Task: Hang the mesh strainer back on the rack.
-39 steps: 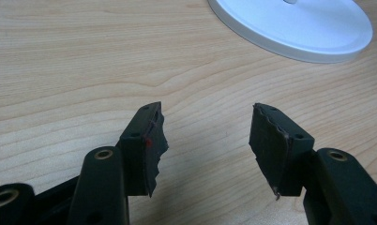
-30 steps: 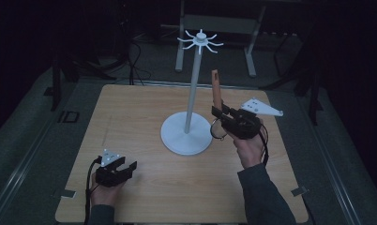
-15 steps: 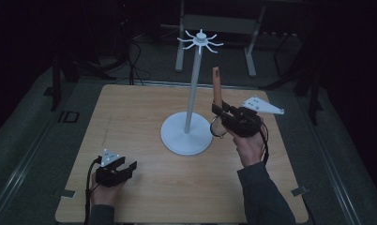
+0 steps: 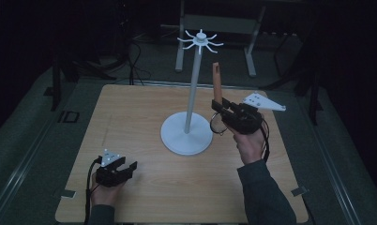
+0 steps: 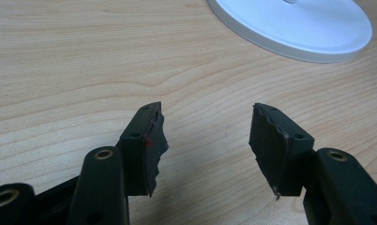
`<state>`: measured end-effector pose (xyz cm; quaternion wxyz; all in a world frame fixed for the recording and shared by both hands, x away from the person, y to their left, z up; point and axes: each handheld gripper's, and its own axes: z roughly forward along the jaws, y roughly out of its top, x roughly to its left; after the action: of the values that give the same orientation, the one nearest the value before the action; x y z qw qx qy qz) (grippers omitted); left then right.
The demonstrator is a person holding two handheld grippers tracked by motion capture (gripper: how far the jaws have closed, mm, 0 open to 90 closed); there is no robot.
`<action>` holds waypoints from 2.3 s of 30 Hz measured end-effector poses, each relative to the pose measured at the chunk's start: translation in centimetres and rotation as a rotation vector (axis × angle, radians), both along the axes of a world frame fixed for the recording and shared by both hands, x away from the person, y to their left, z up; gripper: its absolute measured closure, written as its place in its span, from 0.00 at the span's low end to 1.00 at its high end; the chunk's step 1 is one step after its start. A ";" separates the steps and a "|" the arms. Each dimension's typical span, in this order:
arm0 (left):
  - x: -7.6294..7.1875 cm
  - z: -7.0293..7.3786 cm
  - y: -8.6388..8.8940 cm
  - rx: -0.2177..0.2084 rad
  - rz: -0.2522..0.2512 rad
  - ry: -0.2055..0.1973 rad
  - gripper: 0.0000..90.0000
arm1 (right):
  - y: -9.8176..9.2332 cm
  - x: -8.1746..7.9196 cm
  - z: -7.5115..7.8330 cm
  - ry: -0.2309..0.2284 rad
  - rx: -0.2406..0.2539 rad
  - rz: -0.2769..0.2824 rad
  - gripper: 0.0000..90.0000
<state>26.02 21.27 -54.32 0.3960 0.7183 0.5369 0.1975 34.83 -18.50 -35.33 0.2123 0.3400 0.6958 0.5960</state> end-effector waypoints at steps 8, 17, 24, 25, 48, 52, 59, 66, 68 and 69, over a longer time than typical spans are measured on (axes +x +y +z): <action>0.0 0.0 0.0 0.001 -0.001 0.001 0.50 | -0.1 0.0 0.7 -0.007 0.012 0.003 0.77; 0.0 0.0 0.0 0.001 -0.001 0.002 0.50 | -0.1 0.2 1.3 -0.020 0.017 0.003 0.77; 0.0 0.0 0.0 0.000 0.001 -0.001 0.50 | 0.1 0.1 1.9 -0.032 0.027 0.008 0.77; 0.0 0.0 0.0 0.000 0.001 0.000 0.50 | 0.1 0.1 2.0 -0.031 0.032 0.008 0.77; 0.0 0.0 0.1 -0.002 0.003 0.001 0.50 | 0.7 1.4 3.2 -0.018 0.063 0.029 0.77; 0.1 0.0 0.1 -0.002 0.002 0.001 0.50 | 1.0 1.8 3.1 -0.007 0.062 0.034 0.77; 0.1 0.0 0.1 -0.002 0.003 0.001 0.50 | 1.5 2.2 3.1 0.005 0.058 0.041 0.77; 0.1 0.0 0.1 -0.002 0.003 0.001 0.50 | 2.0 2.7 3.1 0.015 0.051 0.043 0.77; 0.1 0.0 0.1 -0.003 0.002 0.001 0.50 | 2.1 2.8 3.1 0.019 0.049 0.045 0.77; 0.1 0.0 0.1 -0.001 0.002 0.001 0.50 | 2.1 2.9 3.0 0.025 0.047 0.051 0.77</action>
<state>26.09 21.36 -54.33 0.3959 0.7177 0.5380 0.1969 37.74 -16.36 -32.30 0.1801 0.3346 0.6926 0.6130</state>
